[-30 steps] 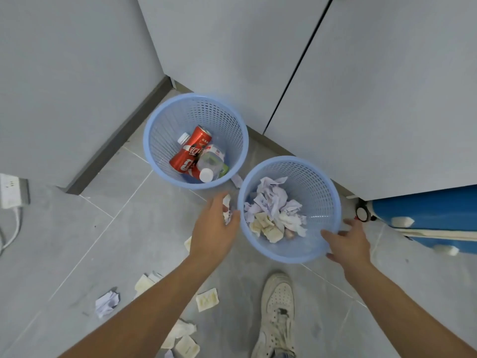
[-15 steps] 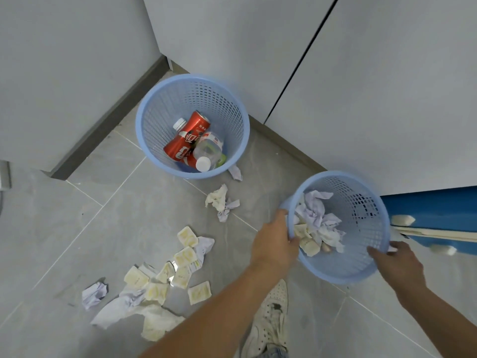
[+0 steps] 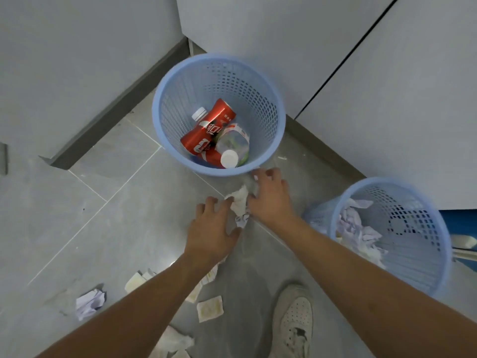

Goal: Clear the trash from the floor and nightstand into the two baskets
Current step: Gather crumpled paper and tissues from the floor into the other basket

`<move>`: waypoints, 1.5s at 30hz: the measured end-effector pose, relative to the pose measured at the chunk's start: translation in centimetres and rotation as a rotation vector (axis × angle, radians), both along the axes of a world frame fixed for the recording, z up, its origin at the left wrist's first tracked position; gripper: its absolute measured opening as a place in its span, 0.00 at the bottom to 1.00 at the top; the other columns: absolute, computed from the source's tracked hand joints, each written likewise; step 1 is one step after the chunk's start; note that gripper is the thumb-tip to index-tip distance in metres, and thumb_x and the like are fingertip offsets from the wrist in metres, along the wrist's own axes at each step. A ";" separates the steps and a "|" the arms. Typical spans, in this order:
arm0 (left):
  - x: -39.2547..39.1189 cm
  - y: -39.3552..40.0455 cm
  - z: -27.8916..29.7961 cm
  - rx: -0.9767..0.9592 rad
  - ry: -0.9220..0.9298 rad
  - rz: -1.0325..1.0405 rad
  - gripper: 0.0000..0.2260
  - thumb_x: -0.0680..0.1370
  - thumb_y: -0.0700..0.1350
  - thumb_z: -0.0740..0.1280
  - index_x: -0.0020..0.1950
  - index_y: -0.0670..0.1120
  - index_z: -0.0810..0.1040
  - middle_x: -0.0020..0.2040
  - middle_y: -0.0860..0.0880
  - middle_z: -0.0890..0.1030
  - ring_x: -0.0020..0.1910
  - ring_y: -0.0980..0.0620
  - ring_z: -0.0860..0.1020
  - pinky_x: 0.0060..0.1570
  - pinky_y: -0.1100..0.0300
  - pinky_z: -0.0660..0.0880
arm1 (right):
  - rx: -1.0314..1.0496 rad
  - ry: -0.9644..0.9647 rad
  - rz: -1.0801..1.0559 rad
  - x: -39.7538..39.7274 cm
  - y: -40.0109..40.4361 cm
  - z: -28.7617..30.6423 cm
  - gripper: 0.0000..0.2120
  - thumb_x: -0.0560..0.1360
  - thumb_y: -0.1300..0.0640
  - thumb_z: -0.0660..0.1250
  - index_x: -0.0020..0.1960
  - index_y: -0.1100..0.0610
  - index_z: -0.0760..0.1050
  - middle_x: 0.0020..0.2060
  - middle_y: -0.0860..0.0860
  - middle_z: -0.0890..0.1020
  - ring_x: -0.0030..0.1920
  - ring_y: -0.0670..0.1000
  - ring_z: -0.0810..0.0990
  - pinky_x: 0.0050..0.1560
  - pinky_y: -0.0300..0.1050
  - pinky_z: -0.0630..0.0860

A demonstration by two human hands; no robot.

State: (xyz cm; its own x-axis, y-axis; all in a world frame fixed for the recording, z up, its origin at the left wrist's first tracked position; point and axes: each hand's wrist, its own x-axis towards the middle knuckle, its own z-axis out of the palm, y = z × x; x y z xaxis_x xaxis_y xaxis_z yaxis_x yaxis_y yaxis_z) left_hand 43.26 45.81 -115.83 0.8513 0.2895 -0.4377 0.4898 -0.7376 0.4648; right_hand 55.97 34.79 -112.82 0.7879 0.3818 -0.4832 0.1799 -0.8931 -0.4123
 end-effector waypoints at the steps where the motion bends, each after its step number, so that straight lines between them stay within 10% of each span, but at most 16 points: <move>1: 0.3 0.1 -0.9 0.016 -0.012 -0.027 0.36 0.75 0.64 0.69 0.79 0.58 0.59 0.75 0.46 0.65 0.72 0.41 0.66 0.63 0.44 0.76 | -0.008 -0.015 0.023 0.9 0.4 -1.7 0.30 0.75 0.54 0.68 0.76 0.51 0.64 0.70 0.56 0.66 0.70 0.62 0.67 0.67 0.54 0.68; 8: 2.5 -1.7 -6.8 0.132 -0.073 -0.265 0.40 0.73 0.66 0.69 0.80 0.62 0.54 0.83 0.47 0.48 0.81 0.40 0.50 0.76 0.41 0.58 | -0.074 -0.163 0.301 4.6 0.2 -9.2 0.26 0.76 0.50 0.65 0.74 0.49 0.69 0.73 0.55 0.69 0.71 0.61 0.67 0.71 0.53 0.63; 15: 2.8 -2.1 -8.3 0.228 -0.142 -0.426 0.17 0.82 0.44 0.60 0.71 0.49 0.73 0.68 0.44 0.69 0.67 0.42 0.68 0.59 0.52 0.69 | 0.042 -0.211 0.094 1.7 -2.7 -9.5 0.15 0.71 0.68 0.65 0.57 0.62 0.79 0.56 0.61 0.76 0.52 0.64 0.76 0.49 0.52 0.75; 22: -6.2 4.7 -2.4 0.040 -0.191 -0.192 0.11 0.77 0.38 0.67 0.58 0.44 0.76 0.58 0.42 0.72 0.56 0.41 0.70 0.46 0.48 0.73 | 0.196 -0.282 0.099 -9.4 -4.6 -5.0 0.18 0.72 0.74 0.63 0.58 0.61 0.77 0.56 0.59 0.73 0.52 0.60 0.73 0.50 0.58 0.75; 28: -18.6 10.1 -1.0 0.112 -0.070 -0.028 0.27 0.75 0.32 0.67 0.72 0.50 0.75 0.57 0.41 0.73 0.53 0.40 0.71 0.49 0.44 0.77 | 0.044 -0.079 0.482 -16.9 0.7 -5.3 0.27 0.75 0.62 0.67 0.73 0.50 0.70 0.75 0.57 0.63 0.74 0.64 0.61 0.63 0.63 0.76; 32: -25.0 12.6 -2.1 0.249 0.024 0.042 0.31 0.71 0.30 0.71 0.71 0.52 0.77 0.55 0.40 0.74 0.50 0.37 0.73 0.44 0.44 0.77 | -0.112 -0.058 0.589 -19.6 2.4 -7.6 0.35 0.76 0.28 0.57 0.79 0.38 0.55 0.83 0.52 0.48 0.82 0.65 0.45 0.73 0.73 0.58; 39: -29.0 11.8 -4.8 0.284 0.074 0.025 0.32 0.70 0.34 0.74 0.72 0.55 0.77 0.63 0.40 0.75 0.62 0.34 0.74 0.55 0.40 0.74 | -0.219 -0.227 0.713 -21.0 0.6 -10.8 0.36 0.72 0.28 0.62 0.76 0.41 0.63 0.78 0.56 0.62 0.77 0.66 0.60 0.68 0.70 0.62; 45: -29.2 10.5 -7.3 0.245 0.043 0.045 0.29 0.79 0.67 0.57 0.79 0.61 0.64 0.78 0.47 0.64 0.78 0.39 0.61 0.67 0.37 0.65 | -0.130 -0.452 0.800 -19.6 -0.6 -12.4 0.22 0.76 0.50 0.66 0.70 0.45 0.72 0.66 0.58 0.76 0.55 0.65 0.75 0.49 0.56 0.71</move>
State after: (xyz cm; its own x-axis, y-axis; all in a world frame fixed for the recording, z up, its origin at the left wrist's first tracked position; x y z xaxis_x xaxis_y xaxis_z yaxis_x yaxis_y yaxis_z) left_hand 14.04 56.30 -123.14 0.8171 0.4288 -0.3853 0.5403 -0.8026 0.2526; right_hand 36.42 34.15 -125.25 0.4371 0.8575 -0.2715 0.8819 -0.4679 -0.0582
